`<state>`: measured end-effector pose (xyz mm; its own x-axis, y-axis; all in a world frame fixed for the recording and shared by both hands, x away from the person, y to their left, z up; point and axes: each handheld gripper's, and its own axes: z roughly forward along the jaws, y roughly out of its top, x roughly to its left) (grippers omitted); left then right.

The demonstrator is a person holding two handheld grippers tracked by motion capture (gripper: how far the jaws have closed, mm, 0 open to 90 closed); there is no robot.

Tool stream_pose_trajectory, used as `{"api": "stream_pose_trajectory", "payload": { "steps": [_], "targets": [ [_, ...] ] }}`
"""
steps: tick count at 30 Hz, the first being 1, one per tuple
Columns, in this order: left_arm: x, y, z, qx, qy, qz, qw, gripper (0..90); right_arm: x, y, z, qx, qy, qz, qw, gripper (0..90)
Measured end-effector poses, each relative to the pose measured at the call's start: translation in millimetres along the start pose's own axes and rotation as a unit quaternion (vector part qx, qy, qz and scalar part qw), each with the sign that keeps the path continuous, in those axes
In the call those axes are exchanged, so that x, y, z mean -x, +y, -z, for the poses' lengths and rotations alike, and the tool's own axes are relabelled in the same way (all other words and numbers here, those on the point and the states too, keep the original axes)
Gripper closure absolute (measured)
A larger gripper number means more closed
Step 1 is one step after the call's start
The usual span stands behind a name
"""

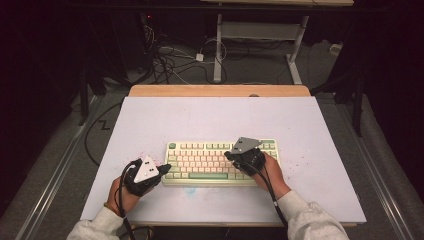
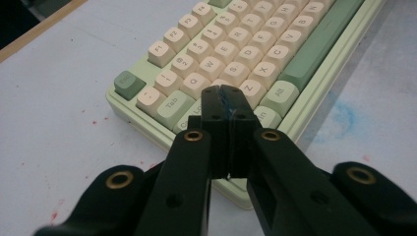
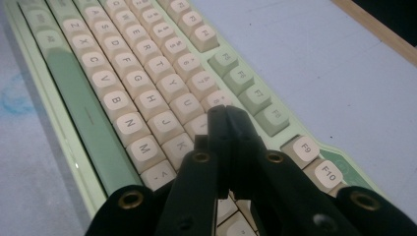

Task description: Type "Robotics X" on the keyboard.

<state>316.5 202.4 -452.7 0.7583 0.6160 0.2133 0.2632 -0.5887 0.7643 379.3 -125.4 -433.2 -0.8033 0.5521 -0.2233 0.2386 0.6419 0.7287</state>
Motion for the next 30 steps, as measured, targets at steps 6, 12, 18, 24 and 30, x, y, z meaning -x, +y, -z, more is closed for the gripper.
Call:
{"api": "stream_pose_trajectory", "payload": {
  "steps": [6,12,18,24,30],
  "targets": [
    [1.4,1.0,-0.6,0.0,-0.001,-0.002,1.0,87.4,0.6,-2.4,12.8,0.023,-0.003,-0.008,0.9997,90.0],
    [1.7,1.8,-0.6,0.0,-0.002,-0.004,1.0,87.4,0.1,-3.7,23.4,0.037,-0.005,-0.006,0.9993,90.0],
    [2.3,2.4,0.2,0.002,-0.003,-0.005,1.0,87.3,-1.4,-4.7,30.4,0.047,-0.006,-0.009,0.9988,90.0],
    [2.5,2.7,1.5,0.006,0.0,-0.009,0.9999,87.4,-3.3,-7.5,36.0,0.05,-0.006,-0.002,0.9987,90.0],
    [3.7,3.9,2.3,0.006,-0.004,-0.006,1.0,87.3,-4.1,-11.4,43.8,0.053,-0.007,-0.002,0.9986,90.0]
  ]
}}
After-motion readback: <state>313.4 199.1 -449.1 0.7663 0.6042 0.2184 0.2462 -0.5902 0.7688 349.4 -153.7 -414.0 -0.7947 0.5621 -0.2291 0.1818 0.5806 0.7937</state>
